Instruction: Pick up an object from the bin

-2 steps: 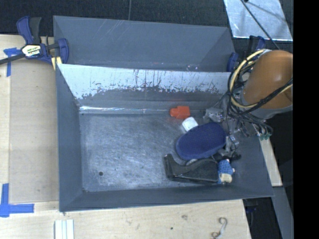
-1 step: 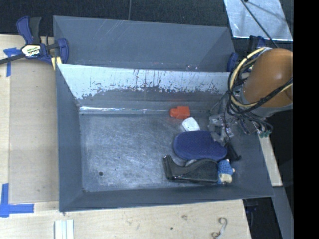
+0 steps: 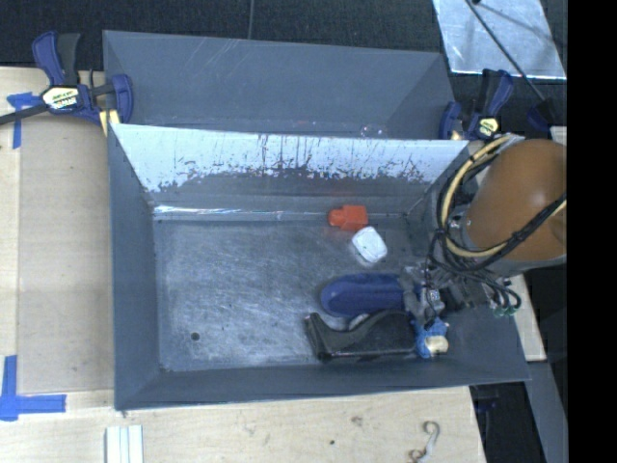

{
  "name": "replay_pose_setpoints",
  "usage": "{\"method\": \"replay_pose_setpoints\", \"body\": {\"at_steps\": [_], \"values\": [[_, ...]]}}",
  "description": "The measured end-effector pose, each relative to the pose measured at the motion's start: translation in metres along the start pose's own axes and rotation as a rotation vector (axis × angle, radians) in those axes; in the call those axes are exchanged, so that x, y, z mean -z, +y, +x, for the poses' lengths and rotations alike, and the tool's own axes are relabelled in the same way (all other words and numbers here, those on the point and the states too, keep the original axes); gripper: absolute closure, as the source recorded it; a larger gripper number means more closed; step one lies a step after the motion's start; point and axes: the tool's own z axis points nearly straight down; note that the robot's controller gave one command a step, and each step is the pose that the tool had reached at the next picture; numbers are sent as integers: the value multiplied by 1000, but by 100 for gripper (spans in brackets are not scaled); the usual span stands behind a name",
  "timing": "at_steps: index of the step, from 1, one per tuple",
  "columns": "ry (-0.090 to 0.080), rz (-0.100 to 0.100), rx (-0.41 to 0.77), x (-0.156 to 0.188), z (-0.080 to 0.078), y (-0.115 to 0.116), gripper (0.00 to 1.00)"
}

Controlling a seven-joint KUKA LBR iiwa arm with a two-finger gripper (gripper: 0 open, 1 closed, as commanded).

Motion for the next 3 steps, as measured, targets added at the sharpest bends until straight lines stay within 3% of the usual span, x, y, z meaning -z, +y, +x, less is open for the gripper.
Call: {"method": "replay_pose_setpoints", "body": {"at_steps": [1,2,3], "values": [[13,-6,-59,71,3,17,100],[21,-9,-48,50,7,26,100],[18,-4,-412,44,-27,5,100]]}}
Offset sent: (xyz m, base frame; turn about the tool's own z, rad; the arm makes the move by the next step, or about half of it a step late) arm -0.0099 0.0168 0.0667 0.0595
